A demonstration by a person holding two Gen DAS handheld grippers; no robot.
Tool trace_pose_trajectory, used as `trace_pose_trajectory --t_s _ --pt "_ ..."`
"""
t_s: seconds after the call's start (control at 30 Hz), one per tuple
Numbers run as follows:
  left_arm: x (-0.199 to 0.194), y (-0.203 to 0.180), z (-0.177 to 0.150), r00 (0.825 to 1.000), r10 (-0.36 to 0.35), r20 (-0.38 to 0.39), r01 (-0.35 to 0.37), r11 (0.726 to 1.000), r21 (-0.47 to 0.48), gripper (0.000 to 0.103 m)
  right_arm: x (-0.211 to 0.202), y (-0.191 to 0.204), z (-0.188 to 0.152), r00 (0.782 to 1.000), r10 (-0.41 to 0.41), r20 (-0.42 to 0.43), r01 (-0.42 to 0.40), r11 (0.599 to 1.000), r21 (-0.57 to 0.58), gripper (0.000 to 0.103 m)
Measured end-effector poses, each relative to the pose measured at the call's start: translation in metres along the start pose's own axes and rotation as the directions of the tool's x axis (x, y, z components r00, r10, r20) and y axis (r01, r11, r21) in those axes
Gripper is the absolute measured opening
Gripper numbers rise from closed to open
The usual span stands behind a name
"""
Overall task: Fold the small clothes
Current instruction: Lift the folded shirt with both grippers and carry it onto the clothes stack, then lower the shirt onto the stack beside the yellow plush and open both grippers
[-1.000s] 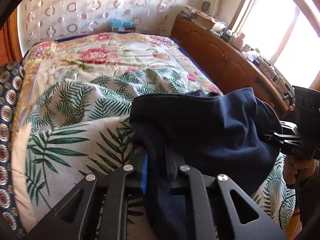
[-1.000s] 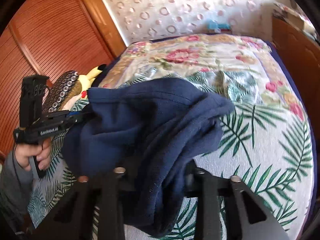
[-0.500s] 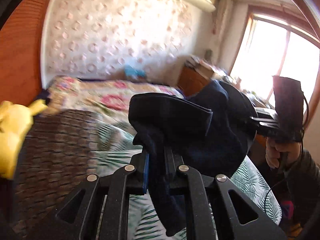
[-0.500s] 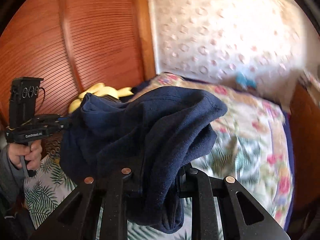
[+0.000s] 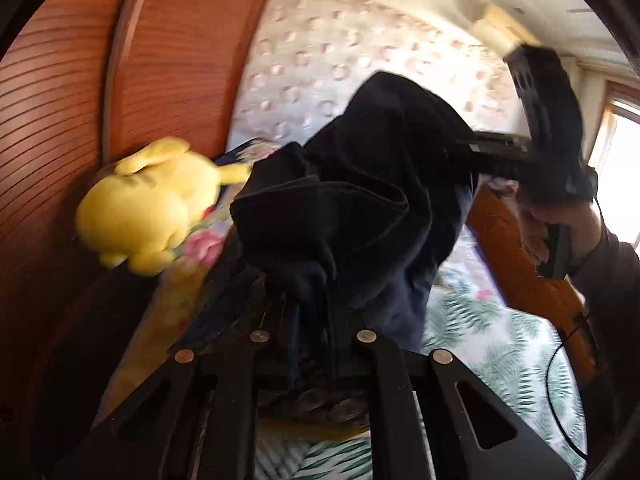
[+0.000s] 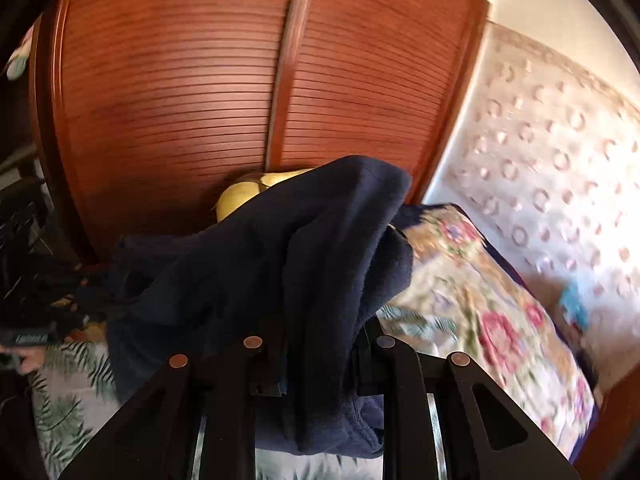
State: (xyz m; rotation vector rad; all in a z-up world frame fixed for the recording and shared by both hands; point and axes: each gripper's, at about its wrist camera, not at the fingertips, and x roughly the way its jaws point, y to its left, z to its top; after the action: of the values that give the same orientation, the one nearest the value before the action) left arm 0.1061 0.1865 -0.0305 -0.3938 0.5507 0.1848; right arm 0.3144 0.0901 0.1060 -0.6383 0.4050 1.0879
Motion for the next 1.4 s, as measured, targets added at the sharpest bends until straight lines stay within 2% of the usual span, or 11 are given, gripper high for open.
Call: trace_pose_trajectory --t_s 0.17,0.3,0.5,0.67,0.8,0.93,1.1,1.17,1.2,1.3,1.4 --pt "0.018 0.009 -0.018 0.997 0.022 -0.071 -0.023 1.000 -0.013 0.012 0.046 -0.027 -0.010 0.994 -0.056 -0.092 0.071 0.983 0.168 0.044" --pt "0.017 0.010 -0.018 0.998 0.028 -0.060 -0.028 1.000 -0.008 0.014 0.041 -0.047 -0.008 0.995 -0.086 -0.046 0.096 0.948 0.303 0.054" --pt "0.011 0.006 -0.023 0.997 0.056 -0.045 -0.054 0.998 0.034 0.015 0.047 -0.061 -0.030 0.998 0.026 -0.058 0.003 0.891 0.454 0.054" --pt "0.015 0.007 -0.022 0.996 0.066 -0.057 -0.063 0.997 0.043 0.015 0.075 -0.082 -0.037 0.989 0.065 -0.132 0.002 0.891 0.455 0.053" --pt "0.014 0.007 -0.022 0.996 0.061 -0.062 -0.058 0.997 0.044 0.015 0.054 -0.093 -0.041 0.987 0.072 -0.144 -0.003 0.901 0.434 0.053" --pt "0.014 0.006 -0.023 0.996 0.065 -0.066 -0.062 0.997 0.048 0.015 0.038 -0.110 -0.048 0.984 0.094 -0.149 -0.017 0.891 0.453 0.050" --pt "0.015 0.005 -0.024 0.995 0.070 -0.071 -0.066 0.996 0.053 0.015 0.061 -0.123 -0.055 0.977 0.168 -0.128 -0.073 0.837 0.542 0.038" --pt "0.015 0.005 -0.024 0.995 0.072 -0.075 -0.068 0.996 0.055 0.015 0.069 -0.127 -0.056 0.975 0.191 -0.114 -0.096 0.822 0.561 0.021" --pt "0.016 0.004 -0.025 0.994 0.078 -0.078 -0.073 0.995 0.063 0.015 0.071 -0.127 -0.056 0.974 0.197 -0.107 -0.105 0.823 0.559 0.001" --pt "0.018 0.006 -0.027 0.991 0.091 -0.099 -0.083 0.994 0.077 0.012 0.063 -0.126 -0.050 0.993 0.085 -0.086 -0.030 0.860 0.509 0.000" --pt "0.017 0.009 -0.029 0.990 0.092 -0.103 -0.084 0.994 0.075 0.012 0.031 -0.150 -0.046 0.993 -0.115 0.007 0.089 0.811 0.578 0.000"
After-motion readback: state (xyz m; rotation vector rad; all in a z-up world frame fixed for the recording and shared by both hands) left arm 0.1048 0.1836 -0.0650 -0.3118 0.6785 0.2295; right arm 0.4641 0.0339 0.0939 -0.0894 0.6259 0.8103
